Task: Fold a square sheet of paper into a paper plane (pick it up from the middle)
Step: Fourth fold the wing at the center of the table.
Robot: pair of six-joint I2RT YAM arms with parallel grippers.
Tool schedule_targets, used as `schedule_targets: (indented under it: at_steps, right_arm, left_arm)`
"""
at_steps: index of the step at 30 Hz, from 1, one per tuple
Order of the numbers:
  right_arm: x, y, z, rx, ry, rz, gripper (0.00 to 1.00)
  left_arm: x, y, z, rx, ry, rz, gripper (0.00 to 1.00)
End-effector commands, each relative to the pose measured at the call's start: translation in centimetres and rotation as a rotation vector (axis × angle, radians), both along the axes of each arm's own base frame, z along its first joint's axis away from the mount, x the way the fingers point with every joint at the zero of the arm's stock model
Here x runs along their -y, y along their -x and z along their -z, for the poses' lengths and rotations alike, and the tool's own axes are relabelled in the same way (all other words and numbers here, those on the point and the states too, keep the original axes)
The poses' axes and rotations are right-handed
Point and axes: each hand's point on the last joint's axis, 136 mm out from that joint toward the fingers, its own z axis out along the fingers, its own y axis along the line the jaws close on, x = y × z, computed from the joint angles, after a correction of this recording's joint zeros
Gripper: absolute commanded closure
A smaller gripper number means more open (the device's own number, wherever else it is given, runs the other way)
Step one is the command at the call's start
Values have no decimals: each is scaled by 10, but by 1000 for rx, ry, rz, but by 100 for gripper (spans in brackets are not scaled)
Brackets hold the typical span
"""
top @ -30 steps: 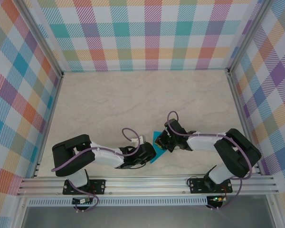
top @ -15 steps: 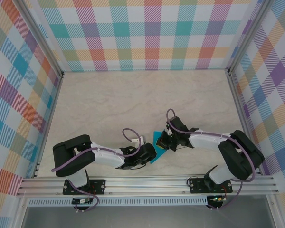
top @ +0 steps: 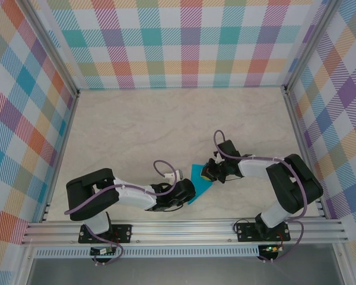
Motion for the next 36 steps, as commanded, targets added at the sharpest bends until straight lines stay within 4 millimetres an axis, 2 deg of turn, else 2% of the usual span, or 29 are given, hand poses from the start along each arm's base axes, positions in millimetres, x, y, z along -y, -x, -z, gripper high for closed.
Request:
schedule_targets:
  at_steps: [1, 8, 15, 19, 27, 30, 32, 36]
  right_arm:
    - [14, -26, 6, 57, 31, 33, 99]
    - [27, -44, -6, 79, 18, 70, 97]
    - [37, -52, -3, 61, 82, 64, 97]
    - [37, -54, -11, 73, 84, 53, 97]
    - [24, -47, -56, 174, -41, 7, 95]
    - [26, -42, -58, 192, -44, 8, 93]
    - [16, -37, -58, 183, -97, -34, 94]
    - [2, -30, -46, 126, -154, -78, 97]
  left_arm:
    - [-44, 30, 53, -125, -236, 35, 100]
    - [-50, 32, 54, -131, -274, 36, 100]
    - [-49, 32, 55, -135, -280, 39, 100]
    - [-48, 31, 54, -133, -284, 41, 100]
    - [-46, 30, 52, -129, -286, 46, 100]
    - [-45, 30, 51, -127, -285, 45, 100]
    - [-44, 30, 51, -126, -286, 48, 100]
    - [-41, 30, 51, -128, -288, 54, 100]
